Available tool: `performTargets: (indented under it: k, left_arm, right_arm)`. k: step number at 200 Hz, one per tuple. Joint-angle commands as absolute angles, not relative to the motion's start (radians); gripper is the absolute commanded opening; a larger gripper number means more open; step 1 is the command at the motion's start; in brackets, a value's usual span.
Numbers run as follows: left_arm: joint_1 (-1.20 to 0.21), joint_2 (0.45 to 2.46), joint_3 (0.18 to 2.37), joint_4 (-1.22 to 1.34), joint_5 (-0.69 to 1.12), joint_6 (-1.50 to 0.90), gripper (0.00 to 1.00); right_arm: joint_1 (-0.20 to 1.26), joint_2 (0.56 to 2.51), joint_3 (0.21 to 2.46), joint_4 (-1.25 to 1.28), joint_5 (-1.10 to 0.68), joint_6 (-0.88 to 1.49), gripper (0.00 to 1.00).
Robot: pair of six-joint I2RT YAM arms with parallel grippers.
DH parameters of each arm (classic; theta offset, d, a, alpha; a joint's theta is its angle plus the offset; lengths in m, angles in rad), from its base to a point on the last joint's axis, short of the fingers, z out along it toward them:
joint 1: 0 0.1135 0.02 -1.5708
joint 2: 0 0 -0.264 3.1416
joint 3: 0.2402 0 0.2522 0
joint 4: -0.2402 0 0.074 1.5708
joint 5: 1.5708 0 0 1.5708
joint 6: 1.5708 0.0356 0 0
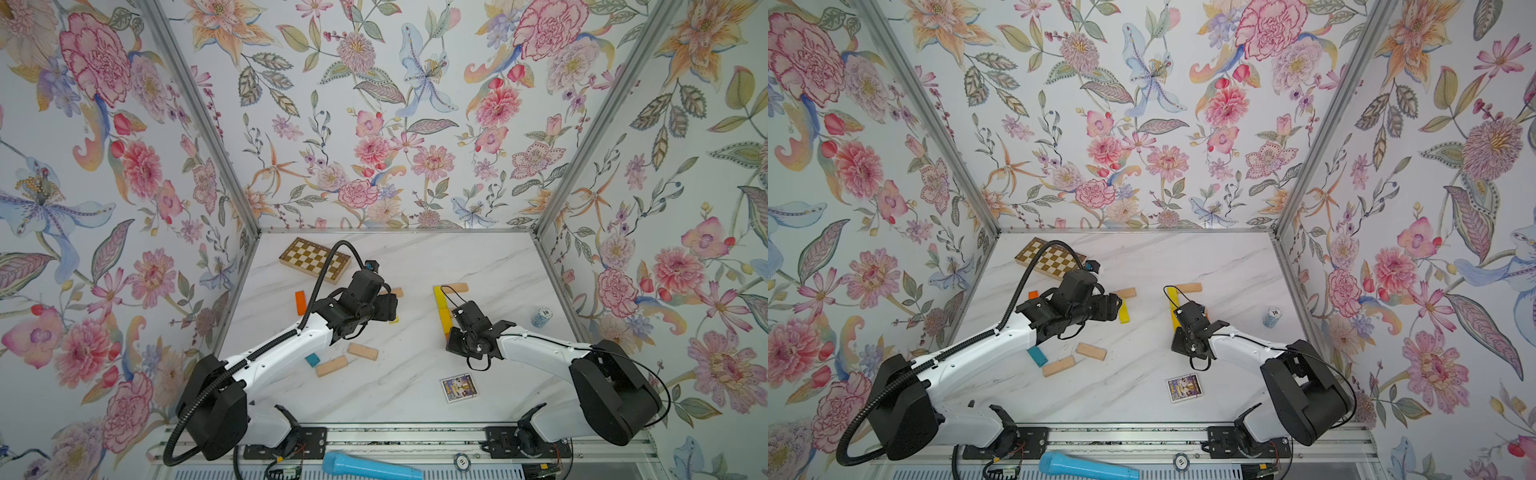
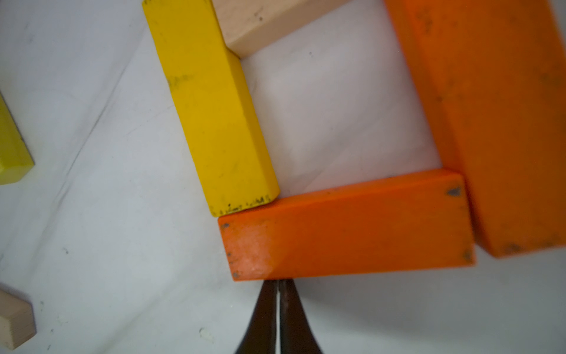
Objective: Assemble the number 6 with building blocks
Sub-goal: Assemble the building block at the center of the board.
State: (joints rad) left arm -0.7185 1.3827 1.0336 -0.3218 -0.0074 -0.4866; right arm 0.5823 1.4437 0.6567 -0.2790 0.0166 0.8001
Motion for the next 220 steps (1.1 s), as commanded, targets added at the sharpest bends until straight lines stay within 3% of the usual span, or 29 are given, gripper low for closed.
performTargets:
  k: [1,31,54,88,134,177,220]
  left_arm:
    - [-0.703,1.347,1.03,-0.355,-0.012,-0.461,0.81]
    - [-0.672,1.334,1.067,-0.442,-0.031,-0.438,0.83]
    - [-0.618,1.314,1.091,-0.529,-0.03,-0.412,0.95]
    - [-0.524,1.29,1.098,-0.619,-0.014,-0.372,0.99]
    - [-0.435,1.252,1.101,-0.667,0.007,-0.343,0.99]
    - [-0.379,1.198,1.056,-0.652,0.019,-0.314,0.99]
    - [-0.327,1.142,0.986,-0.612,0.02,-0.291,0.99]
  right_arm:
    - [0.591,1.417,0.692,-0.322,0.035,0.788,0.08]
    - [0.611,1.354,0.741,-0.359,0.044,0.767,0.11]
    - [0.614,1.375,0.798,-0.351,0.043,0.734,0.22]
    - [0.636,1.56,0.988,-0.354,0.042,0.644,0.43]
    - [0.701,1.852,1.304,-0.406,0.061,0.57,0.6]
    - [0.752,2.013,1.476,-0.458,0.086,0.548,0.68]
    - [0.772,2.12,1.588,-0.503,0.11,0.538,0.67]
